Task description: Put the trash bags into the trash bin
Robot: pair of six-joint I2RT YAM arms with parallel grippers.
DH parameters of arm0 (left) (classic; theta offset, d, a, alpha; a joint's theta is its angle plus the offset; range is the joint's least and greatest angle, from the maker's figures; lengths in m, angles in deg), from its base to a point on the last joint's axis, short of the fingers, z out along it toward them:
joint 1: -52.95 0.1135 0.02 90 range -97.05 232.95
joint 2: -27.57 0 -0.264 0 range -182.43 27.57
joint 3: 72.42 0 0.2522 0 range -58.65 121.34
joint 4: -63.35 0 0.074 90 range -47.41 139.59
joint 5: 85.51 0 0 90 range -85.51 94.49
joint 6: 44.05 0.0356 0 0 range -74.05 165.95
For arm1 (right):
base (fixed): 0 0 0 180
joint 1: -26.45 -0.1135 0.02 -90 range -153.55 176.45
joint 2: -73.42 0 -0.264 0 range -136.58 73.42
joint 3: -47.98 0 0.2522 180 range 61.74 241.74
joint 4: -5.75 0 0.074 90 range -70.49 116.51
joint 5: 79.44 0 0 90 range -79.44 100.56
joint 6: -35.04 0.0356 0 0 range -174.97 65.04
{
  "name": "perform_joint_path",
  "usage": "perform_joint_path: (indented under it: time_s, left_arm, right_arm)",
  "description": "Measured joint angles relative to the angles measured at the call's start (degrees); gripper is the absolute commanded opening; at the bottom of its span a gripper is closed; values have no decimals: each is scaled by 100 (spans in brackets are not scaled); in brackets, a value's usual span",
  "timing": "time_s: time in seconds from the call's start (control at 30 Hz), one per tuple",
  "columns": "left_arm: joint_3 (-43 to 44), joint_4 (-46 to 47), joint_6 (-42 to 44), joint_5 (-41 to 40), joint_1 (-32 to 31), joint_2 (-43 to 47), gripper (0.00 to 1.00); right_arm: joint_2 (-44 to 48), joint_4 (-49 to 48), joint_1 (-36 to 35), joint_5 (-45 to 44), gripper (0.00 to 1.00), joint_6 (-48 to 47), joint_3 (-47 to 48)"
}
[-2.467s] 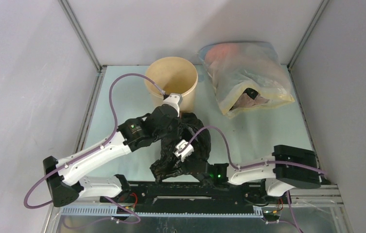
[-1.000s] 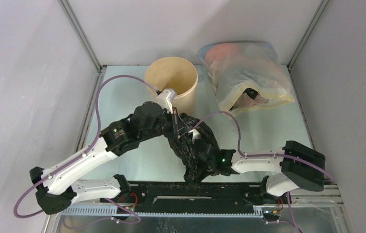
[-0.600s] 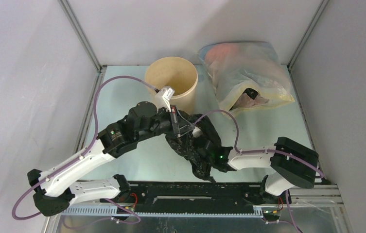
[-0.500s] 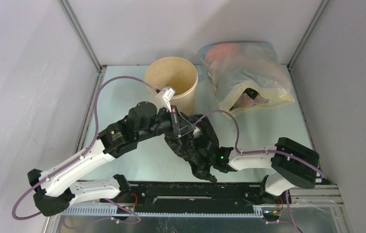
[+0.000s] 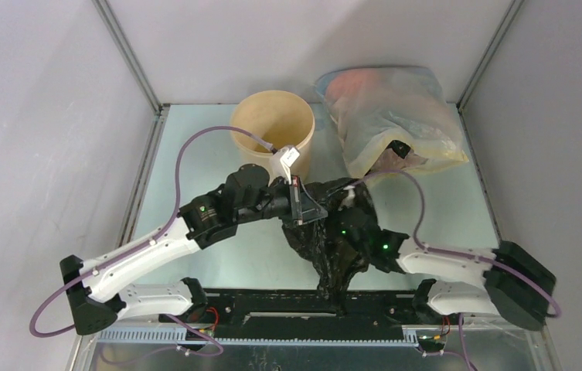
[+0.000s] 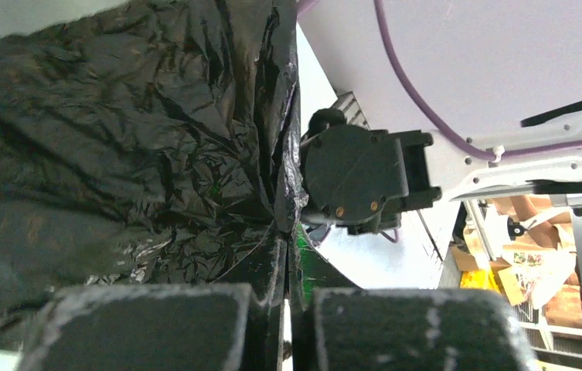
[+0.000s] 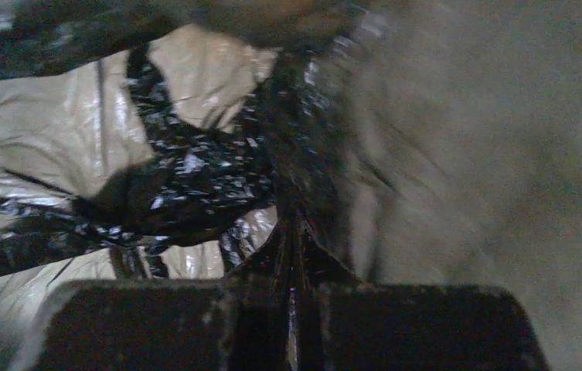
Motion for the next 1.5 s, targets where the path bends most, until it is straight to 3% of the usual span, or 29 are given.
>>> perform_joint_path:
  time_s: [0.2,0.3,0.4,0.67,0.93,1.07,1.3,1.5]
  left_arm:
    - [-116,179,-4,-42,-33,293,0]
    - [-306,254,-4,-136,-33,533,0]
    - [-542,337,-13,-188,-33,605,0]
    - [-1394,785,-297,-87,-35,420,0]
    - [-1639,883,-337,-90,-55,431,0]
    - [-1250,629,-240,-310,-39,426,0]
    - [391,507,87,-319,-28,55,0]
    - [463,557,103,-186,-28,-138,0]
  right_arm:
    - [1950,1799,212,-1246,0,251,-310]
    - [2695,2146,212,-1377,0,181,-310]
    - [2870,2138,199,-1174,0,81,-310]
    - [1314,1447,-70,-885,0,-17,-308]
    - [313,922,391,-780,0,155,-317]
    - [136,787,372,-649,0,297,-391]
    - [-437,302,-55,-621,0,461,-487]
    - [-1075,129,-175,-494,0,627,-494]
